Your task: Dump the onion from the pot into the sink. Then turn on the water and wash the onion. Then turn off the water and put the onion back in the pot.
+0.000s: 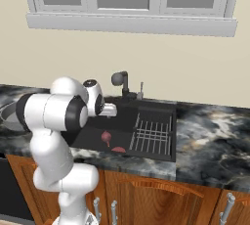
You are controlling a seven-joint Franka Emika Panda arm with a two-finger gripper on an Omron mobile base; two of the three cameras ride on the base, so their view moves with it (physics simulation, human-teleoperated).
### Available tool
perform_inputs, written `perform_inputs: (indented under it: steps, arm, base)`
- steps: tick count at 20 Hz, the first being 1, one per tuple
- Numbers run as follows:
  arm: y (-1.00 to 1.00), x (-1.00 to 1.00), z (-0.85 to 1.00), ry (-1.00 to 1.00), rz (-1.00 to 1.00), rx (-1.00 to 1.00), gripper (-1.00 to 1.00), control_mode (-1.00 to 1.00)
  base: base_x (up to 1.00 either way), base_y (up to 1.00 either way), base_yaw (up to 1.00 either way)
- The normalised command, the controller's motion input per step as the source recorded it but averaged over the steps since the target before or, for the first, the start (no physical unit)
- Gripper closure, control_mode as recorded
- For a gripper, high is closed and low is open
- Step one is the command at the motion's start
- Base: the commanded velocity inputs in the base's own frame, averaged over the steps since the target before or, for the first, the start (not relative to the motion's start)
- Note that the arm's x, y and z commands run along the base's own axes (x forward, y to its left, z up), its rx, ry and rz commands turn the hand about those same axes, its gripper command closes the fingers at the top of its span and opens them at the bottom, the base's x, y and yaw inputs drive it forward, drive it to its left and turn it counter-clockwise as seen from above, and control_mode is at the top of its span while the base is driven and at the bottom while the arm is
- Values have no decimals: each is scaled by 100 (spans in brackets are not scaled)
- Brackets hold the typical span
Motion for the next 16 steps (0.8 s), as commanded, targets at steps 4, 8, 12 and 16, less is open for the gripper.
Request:
perform_inputs:
  steps: [4,8,12,16]
  arm:
    - [6,6,-12,-1,-1,0,-100,-100]
    - [1,13,-46,0,0,0,-100,-100]
    - [0,24,-49,0,0,0,-100,-100]
    - [0,25,-50,1,1,0,-100,-100]
  base:
    - [0,0,0]
    - [0,0,0]
    - [0,0,0]
    - [0,0,0]
